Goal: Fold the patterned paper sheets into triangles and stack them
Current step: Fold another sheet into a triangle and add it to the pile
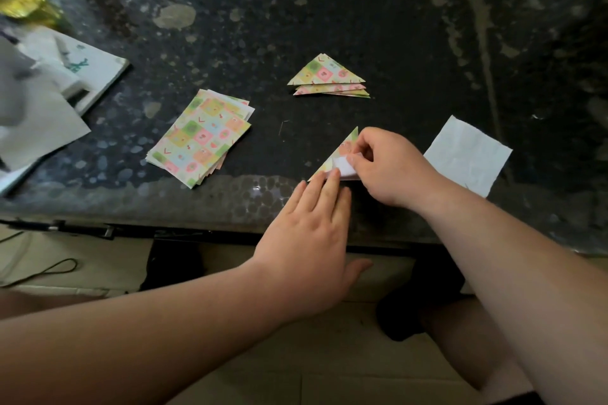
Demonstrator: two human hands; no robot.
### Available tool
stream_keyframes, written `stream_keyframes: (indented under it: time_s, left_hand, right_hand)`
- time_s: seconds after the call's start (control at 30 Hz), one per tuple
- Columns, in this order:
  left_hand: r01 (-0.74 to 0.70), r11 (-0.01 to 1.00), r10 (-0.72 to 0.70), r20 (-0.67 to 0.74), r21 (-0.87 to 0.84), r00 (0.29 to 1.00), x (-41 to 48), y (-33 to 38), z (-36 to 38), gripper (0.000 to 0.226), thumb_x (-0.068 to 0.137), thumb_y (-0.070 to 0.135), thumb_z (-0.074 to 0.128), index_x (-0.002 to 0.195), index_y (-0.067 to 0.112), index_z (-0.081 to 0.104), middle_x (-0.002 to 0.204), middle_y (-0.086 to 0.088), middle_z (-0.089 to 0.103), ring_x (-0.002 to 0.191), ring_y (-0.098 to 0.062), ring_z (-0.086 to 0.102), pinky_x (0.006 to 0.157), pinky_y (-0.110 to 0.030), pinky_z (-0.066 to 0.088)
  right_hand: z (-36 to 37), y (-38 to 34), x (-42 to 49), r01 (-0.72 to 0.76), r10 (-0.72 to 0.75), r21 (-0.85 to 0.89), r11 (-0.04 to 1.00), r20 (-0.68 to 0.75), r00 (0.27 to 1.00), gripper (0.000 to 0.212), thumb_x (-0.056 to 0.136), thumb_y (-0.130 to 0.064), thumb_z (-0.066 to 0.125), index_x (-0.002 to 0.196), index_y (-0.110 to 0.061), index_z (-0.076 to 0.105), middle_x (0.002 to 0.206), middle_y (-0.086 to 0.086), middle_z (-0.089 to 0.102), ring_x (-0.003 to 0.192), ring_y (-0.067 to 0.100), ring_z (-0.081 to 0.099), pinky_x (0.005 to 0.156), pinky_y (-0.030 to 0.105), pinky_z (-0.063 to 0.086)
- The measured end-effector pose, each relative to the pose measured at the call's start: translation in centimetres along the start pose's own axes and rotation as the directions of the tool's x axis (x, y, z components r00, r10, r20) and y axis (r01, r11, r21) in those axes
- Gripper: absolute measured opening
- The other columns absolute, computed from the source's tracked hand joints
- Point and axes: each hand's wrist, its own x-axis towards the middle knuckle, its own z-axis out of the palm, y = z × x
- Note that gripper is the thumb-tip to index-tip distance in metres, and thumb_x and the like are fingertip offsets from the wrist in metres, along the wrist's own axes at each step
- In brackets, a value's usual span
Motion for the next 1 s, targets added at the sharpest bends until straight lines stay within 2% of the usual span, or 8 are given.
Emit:
stream_keyframes:
  time_s: [0.07, 0.2, 0.33, 0.4, 0.5, 0.57, 0.7, 1.0]
  left_hand:
    - [-0.008, 0.998, 0.003, -0.072, -0.068, 0.997, 0.04, -0.16, -0.04, 0.094, 0.097, 0.072, 0.033, 0.161, 0.007, 0.010, 0.169, -0.018, -0.002, 0.157, -0.031, -0.007, 0.128, -0.048, 0.007]
    - [-0.008, 0.996, -0.004, -0.130, -0.093, 0.992, 0.17, -0.40, 0.28, 0.092, 0.095, 0.070, 0.041, 0.159, 0.007, 0.020, 0.169, -0.019, 0.004, 0.157, -0.032, 0.001, 0.127, -0.049, 0.010]
    - [-0.065, 0.991, 0.037, -0.229, -0.115, 0.973, 0.16, -0.21, 0.31, 0.087, 0.090, 0.065, 0.053, 0.154, 0.011, 0.033, 0.166, -0.017, 0.018, 0.154, -0.032, 0.017, 0.125, -0.047, 0.022]
    - [-0.055, 0.989, 0.026, -0.209, -0.139, 0.978, 0.18, -0.07, 0.04, 0.088, 0.092, 0.065, 0.052, 0.157, 0.011, 0.025, 0.168, -0.018, 0.013, 0.156, -0.032, 0.010, 0.127, -0.045, 0.017]
    - [0.016, 0.994, -0.024, -0.074, -0.106, 0.997, 0.28, -0.16, 0.20, 0.093, 0.098, 0.067, 0.038, 0.161, 0.010, 0.001, 0.169, -0.019, -0.008, 0.156, -0.032, -0.010, 0.128, -0.046, 0.002]
    - [0.030, 0.996, -0.032, -0.026, -0.080, 0.999, 0.31, -0.19, 0.40, 0.094, 0.099, 0.069, 0.032, 0.161, 0.010, -0.006, 0.168, -0.020, -0.012, 0.156, -0.033, -0.014, 0.128, -0.049, 0.000]
    - [0.025, 0.998, -0.025, -0.013, -0.054, 1.000, 0.37, -0.23, 0.50, 0.094, 0.099, 0.070, 0.029, 0.160, 0.010, -0.009, 0.167, -0.020, -0.015, 0.155, -0.034, -0.017, 0.127, -0.051, 0.000]
    - [0.013, 1.000, -0.013, 0.042, -0.019, 0.999, 0.30, -0.30, 0.43, 0.092, 0.100, 0.069, 0.028, 0.160, 0.012, -0.011, 0.166, -0.021, -0.019, 0.154, -0.034, -0.021, 0.127, -0.051, 0.000]
  right_hand:
    - [-0.02, -0.10, -0.03, -0.013, 0.012, 0.007, 1.000, 0.012, 1.000, 0.010, 0.103, -0.029, 0.056, 0.095, -0.024, 0.059, 0.090, -0.007, 0.059, 0.084, 0.012, 0.058, 0.072, 0.034, 0.052]
    - [0.08, -0.11, 0.05, -0.027, 0.027, 0.001, 1.000, 0.007, 1.000, 0.010, 0.102, -0.029, 0.057, 0.093, -0.024, 0.059, 0.091, -0.008, 0.060, 0.085, 0.013, 0.058, 0.074, 0.036, 0.054]
    - [-0.08, -0.09, -0.03, -0.034, 0.034, 0.035, 0.999, 0.020, 0.999, 0.010, 0.102, -0.027, 0.058, 0.092, -0.026, 0.058, 0.090, -0.008, 0.059, 0.084, 0.011, 0.058, 0.066, 0.030, 0.047]
    - [-0.17, 0.03, -0.11, -0.021, 0.020, 0.055, 0.998, 0.016, 1.000, 0.010, 0.101, -0.027, 0.060, 0.091, -0.026, 0.059, 0.088, -0.009, 0.059, 0.082, 0.009, 0.057, 0.064, 0.028, 0.043]
    - [-0.01, 0.15, -0.28, 0.008, -0.007, 0.076, 0.997, -0.015, 1.000, 0.012, 0.101, -0.030, 0.061, 0.090, -0.025, 0.061, 0.086, -0.011, 0.059, 0.080, 0.008, 0.056, 0.064, 0.027, 0.043]
    - [0.20, 0.17, -0.40, 0.026, -0.024, 0.086, 0.996, -0.029, 0.999, 0.017, 0.102, -0.032, 0.060, 0.086, -0.026, 0.060, 0.084, -0.011, 0.061, 0.078, 0.008, 0.057, 0.063, 0.026, 0.043]
    - [0.34, 0.22, -0.47, 0.035, -0.031, 0.091, 0.995, -0.037, 0.999, 0.016, 0.102, -0.033, 0.060, 0.087, -0.030, 0.059, 0.085, -0.013, 0.060, 0.078, 0.006, 0.056, 0.062, 0.023, 0.041]
    - [0.55, 0.39, -0.31, 0.023, -0.017, 0.099, 0.995, -0.064, 0.998, 0.017, 0.103, -0.037, 0.060, 0.089, -0.028, 0.063, 0.085, -0.014, 0.061, 0.081, 0.008, 0.058, 0.069, 0.027, 0.050]
